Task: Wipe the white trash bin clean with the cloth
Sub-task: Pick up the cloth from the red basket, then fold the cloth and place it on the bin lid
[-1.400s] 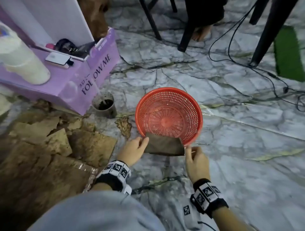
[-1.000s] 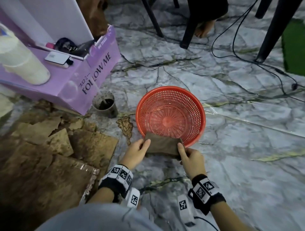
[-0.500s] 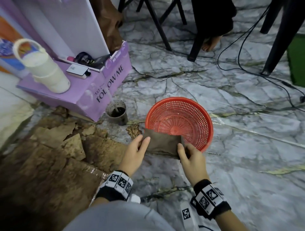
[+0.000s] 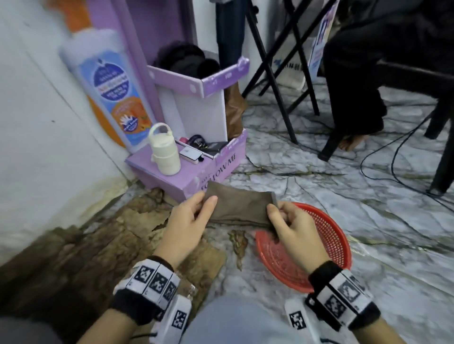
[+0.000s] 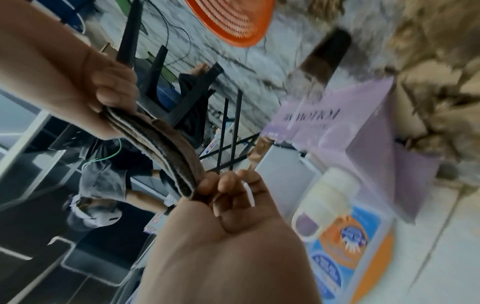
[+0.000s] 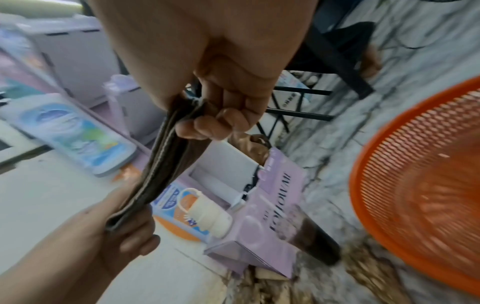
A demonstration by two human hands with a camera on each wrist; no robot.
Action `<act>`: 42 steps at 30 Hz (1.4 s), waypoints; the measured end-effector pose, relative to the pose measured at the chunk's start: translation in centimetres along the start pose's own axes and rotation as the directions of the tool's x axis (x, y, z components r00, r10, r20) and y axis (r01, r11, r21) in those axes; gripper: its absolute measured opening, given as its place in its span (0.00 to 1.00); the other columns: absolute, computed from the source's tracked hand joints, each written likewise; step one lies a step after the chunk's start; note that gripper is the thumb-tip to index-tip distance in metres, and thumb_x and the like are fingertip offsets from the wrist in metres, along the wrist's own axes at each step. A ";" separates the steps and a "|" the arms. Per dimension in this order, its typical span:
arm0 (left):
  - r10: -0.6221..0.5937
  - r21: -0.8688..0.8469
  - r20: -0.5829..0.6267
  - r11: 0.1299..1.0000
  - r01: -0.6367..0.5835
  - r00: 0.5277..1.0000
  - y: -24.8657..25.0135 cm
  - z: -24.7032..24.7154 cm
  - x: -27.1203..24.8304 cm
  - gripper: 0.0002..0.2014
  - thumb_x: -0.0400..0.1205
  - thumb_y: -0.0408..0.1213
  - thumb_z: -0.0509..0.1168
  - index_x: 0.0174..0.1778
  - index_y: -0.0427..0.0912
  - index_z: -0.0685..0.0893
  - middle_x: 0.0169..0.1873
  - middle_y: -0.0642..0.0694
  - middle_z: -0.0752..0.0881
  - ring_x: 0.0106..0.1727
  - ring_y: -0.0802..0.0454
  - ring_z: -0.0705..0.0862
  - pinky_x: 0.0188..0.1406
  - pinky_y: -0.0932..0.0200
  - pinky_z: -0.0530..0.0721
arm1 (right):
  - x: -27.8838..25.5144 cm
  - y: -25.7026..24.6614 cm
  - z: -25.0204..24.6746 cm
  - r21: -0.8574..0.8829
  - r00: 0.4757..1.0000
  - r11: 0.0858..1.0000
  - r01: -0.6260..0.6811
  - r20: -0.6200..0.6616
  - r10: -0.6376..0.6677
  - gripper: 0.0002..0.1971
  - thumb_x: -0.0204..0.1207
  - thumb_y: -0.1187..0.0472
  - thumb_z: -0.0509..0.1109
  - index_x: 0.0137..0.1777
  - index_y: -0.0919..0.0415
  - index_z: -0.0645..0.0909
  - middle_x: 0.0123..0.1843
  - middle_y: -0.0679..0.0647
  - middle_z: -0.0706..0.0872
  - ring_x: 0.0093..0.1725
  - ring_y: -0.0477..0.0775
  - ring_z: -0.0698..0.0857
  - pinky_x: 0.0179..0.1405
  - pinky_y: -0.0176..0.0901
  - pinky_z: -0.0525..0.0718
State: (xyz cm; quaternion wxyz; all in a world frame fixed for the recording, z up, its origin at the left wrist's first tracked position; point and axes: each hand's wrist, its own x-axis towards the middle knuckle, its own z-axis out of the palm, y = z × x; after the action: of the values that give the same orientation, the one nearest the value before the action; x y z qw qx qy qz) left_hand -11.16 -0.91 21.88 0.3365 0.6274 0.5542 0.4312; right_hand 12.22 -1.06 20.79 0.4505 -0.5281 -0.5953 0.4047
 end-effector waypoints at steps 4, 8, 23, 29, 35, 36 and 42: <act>0.079 0.030 -0.092 0.997 -0.077 0.993 3.4 -4.4 -1.0 0.27 0.86 0.61 0.61 0.46 0.35 0.79 0.40 0.32 0.87 0.44 0.38 0.88 0.49 0.36 0.86 | 0.8 -6.3 0.4 0.043 0.990 0.997 0.065 0.119 -0.070 0.13 0.89 0.60 0.64 0.43 0.66 0.78 0.22 0.48 0.76 0.20 0.41 0.76 0.25 0.32 0.71; 0.092 -0.007 -0.224 0.995 -0.096 0.970 6.6 -8.3 -2.7 0.31 0.84 0.61 0.61 0.54 0.31 0.83 0.47 0.35 0.91 0.53 0.41 0.91 0.58 0.34 0.87 | 0.6 -12.2 1.4 0.030 0.960 0.983 0.182 0.209 -0.184 0.13 0.89 0.58 0.64 0.41 0.55 0.78 0.23 0.53 0.82 0.22 0.45 0.79 0.28 0.36 0.75; 0.173 0.156 -0.629 0.983 -0.094 0.758 14.7 -22.1 -18.4 0.19 0.90 0.47 0.62 0.44 0.33 0.82 0.32 0.43 0.88 0.36 0.48 0.88 0.34 0.49 0.80 | -5.0 -27.7 11.0 0.257 0.684 0.899 0.353 0.585 -0.436 0.11 0.89 0.58 0.62 0.49 0.64 0.80 0.26 0.56 0.83 0.24 0.48 0.80 0.27 0.36 0.77; 0.131 0.186 -0.766 0.982 0.022 0.629 14.8 -26.3 -26.2 0.19 0.91 0.48 0.62 0.43 0.38 0.86 0.33 0.40 0.89 0.38 0.40 0.88 0.36 0.48 0.82 | -8.6 -29.6 19.3 0.344 0.566 0.859 0.378 0.649 -0.509 0.09 0.89 0.57 0.63 0.51 0.58 0.82 0.25 0.54 0.85 0.23 0.45 0.81 0.27 0.33 0.76; 0.026 0.178 -0.809 0.963 0.202 0.587 12.0 -28.6 -32.2 0.13 0.90 0.48 0.61 0.44 0.52 0.86 0.34 0.32 0.86 0.37 0.32 0.84 0.33 0.38 0.81 | -12.9 -27.7 25.5 0.290 0.516 0.886 0.361 0.729 -0.449 0.09 0.89 0.55 0.62 0.51 0.55 0.81 0.28 0.51 0.87 0.26 0.46 0.84 0.31 0.38 0.78; 0.008 0.169 -0.810 0.961 0.221 0.586 11.1 -28.9 -33.0 0.14 0.89 0.52 0.60 0.45 0.48 0.85 0.36 0.29 0.85 0.39 0.28 0.84 0.35 0.34 0.82 | -13.5 -27.3 26.2 0.272 0.519 0.891 0.363 0.735 -0.436 0.08 0.89 0.55 0.62 0.51 0.54 0.81 0.27 0.51 0.87 0.26 0.45 0.83 0.31 0.38 0.78; -0.100 0.198 -0.749 0.909 0.366 0.655 6.3 -29.8 -34.3 0.17 0.89 0.55 0.59 0.48 0.45 0.82 0.40 0.31 0.87 0.42 0.30 0.86 0.41 0.34 0.86 | -15.3 -23.2 29.4 0.145 0.581 0.928 0.343 0.743 -0.331 0.08 0.89 0.54 0.62 0.55 0.57 0.80 0.29 0.53 0.88 0.26 0.43 0.85 0.30 0.36 0.78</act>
State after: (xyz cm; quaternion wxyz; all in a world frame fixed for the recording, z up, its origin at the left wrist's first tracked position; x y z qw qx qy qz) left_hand -36.28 -37.42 33.78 0.0326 0.3750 0.7827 0.4957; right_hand -21.68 -19.12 33.49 0.2256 -0.1914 -0.8199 0.4900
